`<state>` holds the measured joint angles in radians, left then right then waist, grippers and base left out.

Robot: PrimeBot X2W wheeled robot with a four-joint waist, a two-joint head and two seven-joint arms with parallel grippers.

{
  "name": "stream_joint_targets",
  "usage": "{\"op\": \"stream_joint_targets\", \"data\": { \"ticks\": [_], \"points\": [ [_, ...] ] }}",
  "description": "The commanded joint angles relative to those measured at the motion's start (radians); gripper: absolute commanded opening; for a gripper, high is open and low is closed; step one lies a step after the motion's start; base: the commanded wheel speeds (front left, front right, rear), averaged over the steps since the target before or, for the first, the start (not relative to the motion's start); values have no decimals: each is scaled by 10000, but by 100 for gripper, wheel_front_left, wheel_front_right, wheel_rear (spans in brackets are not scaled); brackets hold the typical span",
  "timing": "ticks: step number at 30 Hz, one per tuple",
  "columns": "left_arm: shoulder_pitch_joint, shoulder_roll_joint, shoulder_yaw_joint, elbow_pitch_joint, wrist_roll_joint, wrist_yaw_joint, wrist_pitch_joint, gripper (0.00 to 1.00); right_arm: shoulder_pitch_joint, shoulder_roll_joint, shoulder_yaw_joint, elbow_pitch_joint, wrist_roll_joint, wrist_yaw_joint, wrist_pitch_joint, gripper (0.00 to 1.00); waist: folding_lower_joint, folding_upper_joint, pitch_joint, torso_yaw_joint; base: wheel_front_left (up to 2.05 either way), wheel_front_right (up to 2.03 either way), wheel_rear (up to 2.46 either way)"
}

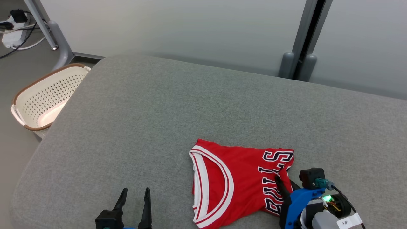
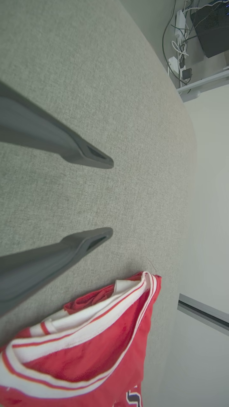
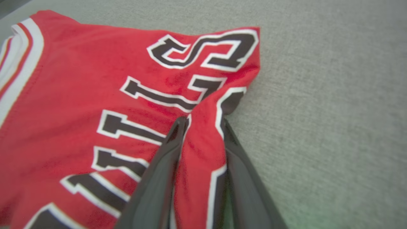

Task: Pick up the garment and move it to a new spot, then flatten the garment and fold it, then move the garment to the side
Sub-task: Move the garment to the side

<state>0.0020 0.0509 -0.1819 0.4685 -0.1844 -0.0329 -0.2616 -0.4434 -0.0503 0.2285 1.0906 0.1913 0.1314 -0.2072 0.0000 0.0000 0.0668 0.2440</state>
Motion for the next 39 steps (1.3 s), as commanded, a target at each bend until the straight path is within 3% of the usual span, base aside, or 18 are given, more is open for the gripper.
{"op": "stream_joint_targets", "data": {
  "ticks": [1, 7, 14, 15, 16, 24, 31, 39],
  "points": [
    [145, -2, 55, -15, 31, -22, -46, 100, 318, -23, 110, 412, 110, -19, 61, 0, 0, 0, -108, -186, 0, 0, 0],
    [176, -2, -19, -142, -106, -76, -46, 100, 226, -123, 71, 557, 320, -35, -388, 0, 0, 0, -390, -1438, 0, 0, 0],
    [-132, -4, -359, -364, -348, -36, -45, 100, 308, -126, -230, 576, 70, -48, -496, 0, 0, 0, -423, -3572, 0, 0, 0],
    [-132, -4, -359, -364, -348, -36, -45, 100, 308, -126, -230, 576, 70, -48, -496, 0, 0, 0, -423, -3572, 0, 0, 0],
    [-219, -4, -437, -408, -405, -36, -45, 100, 297, -129, -408, 477, -95, -59, -506, 0, 0, 0, -353, -4178, 0, 0, 0],
    [-582, -1, -782, -483, -543, -167, -45, 100, 538, -95, -1055, -121, -550, -28, -528, 0, 0, 0, -40, -5749, 0, 0, 0],
    [-900, 7, -1066, -437, -542, -318, -45, 100, 343, -154, -1557, -587, -861, -17, -566, 0, 0, 0, 409, -6178, 0, 0, 0],
    [-1144, 4, -907, -168, -200, -484, -45, 100, -1477, -770, -2134, -775, -1638, -16, -546, 0, 0, 0, 1008, -5674, 0, 0, 0]
  ]
}}
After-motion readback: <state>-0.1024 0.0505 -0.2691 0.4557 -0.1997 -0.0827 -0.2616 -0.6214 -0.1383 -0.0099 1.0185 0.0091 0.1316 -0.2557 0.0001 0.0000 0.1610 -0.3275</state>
